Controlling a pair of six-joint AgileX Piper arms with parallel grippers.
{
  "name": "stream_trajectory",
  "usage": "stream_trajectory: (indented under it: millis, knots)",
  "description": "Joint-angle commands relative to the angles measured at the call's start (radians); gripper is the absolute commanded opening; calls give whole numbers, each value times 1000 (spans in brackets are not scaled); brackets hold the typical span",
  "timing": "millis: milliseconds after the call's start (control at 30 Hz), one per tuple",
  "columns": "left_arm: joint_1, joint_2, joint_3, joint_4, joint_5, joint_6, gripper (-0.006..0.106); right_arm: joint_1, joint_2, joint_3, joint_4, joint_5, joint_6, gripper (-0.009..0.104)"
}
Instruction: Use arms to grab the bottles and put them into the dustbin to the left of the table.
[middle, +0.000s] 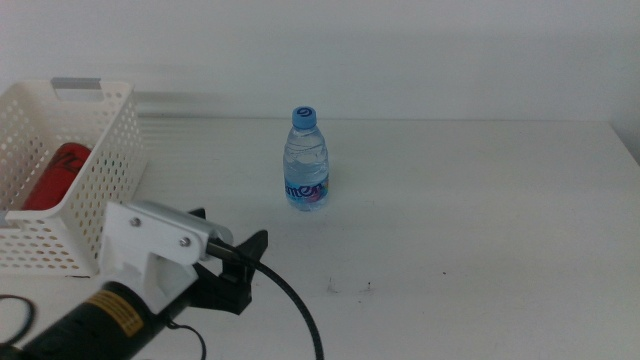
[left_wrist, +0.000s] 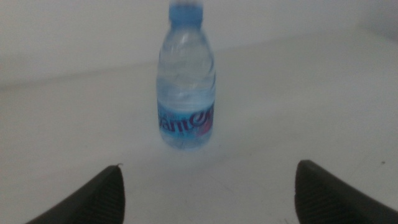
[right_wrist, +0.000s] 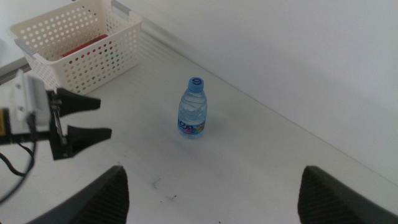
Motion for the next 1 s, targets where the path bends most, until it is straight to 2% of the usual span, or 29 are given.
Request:
stream_trajectory:
  millis: [0,200,500,767,967]
  knots:
    - [-3,73,11,-18,-123,-30,94,2,-2,-6,-2,-1,-6,93]
    - [-1,261,-50,-26,-269,16,94,2,-2,-6,-2,-1,-6,93]
    - [1,360,-163,-91,-276,8,94,2,-2,-6,-2,-1,-6,93]
    - [9,402,-277,-90,-69,39,94,2,-2,-6,-2,-1,-6,93]
    - [9,418,-318,-75,-80,42,94,2,-2,-6,-2,-1,-6,93]
